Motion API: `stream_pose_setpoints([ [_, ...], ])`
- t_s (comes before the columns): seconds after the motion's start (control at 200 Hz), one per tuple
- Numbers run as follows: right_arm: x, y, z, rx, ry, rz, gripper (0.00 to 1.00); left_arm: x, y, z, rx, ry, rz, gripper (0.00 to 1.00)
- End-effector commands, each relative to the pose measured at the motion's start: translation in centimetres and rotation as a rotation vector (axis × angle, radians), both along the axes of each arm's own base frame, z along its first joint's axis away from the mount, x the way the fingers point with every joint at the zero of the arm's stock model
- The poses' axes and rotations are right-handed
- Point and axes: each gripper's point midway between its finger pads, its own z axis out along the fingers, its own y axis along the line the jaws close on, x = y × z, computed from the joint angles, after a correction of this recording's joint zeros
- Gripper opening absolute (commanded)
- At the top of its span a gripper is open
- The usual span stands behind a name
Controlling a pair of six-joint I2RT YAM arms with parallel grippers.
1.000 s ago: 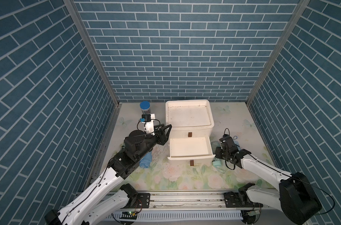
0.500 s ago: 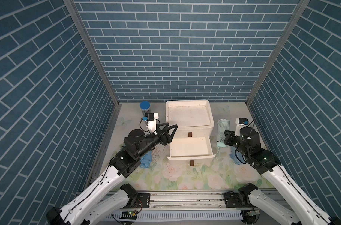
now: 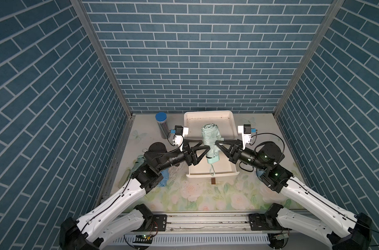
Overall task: Place the umbrella in the drawer by color
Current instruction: Pick up the umbrella from the center of the board.
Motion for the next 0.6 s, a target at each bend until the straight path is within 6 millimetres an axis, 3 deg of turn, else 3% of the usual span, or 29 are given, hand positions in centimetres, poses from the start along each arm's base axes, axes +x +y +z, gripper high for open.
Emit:
stream_pose_setpoints([
  [0.0,-2.5,-0.7,6.2,0.192,-0.142,0.064,0.0,-0.8,-0.2,1.4,-0.032,-0.043,-0.04,0.71],
  [0.275,-1.2,0.7,3.0,0.132,-0.066,0.009,0.0,0.5,0.1,0.8,0.033,-0.039,0.047,0.21],
  [0.35,0.0,0.5,1.8,0.08,-0.03,-0.062,0.22,1.6,0.7,0.5,0.085,-0.042,0.121,0.11],
  [0.38,0.8,0.1,1.1,0.048,-0.008,-0.118,0.37,2.0,1.0,0.4,0.112,-0.045,0.156,0.08],
  [0.405,1.6,-0.4,0.6,0.017,0.015,-0.18,0.57,2.4,1.3,0.2,0.137,-0.047,0.188,0.06],
  [0.44,2.8,-1.5,-0.4,-0.032,0.05,-0.278,0.7,3.1,1.9,-0.1,0.175,-0.051,0.238,0.03],
  [0.5,4.9,-4.2,-2.2,-0.12,0.122,-0.47,0.82,4.0,2.8,-0.7,0.244,-0.07,0.309,0.02],
  [0.595,5.7,-6.0,-3.4,-0.255,0.166,-0.574,0.86,4.4,3.4,-1.7,0.364,-0.114,0.373,0.01],
])
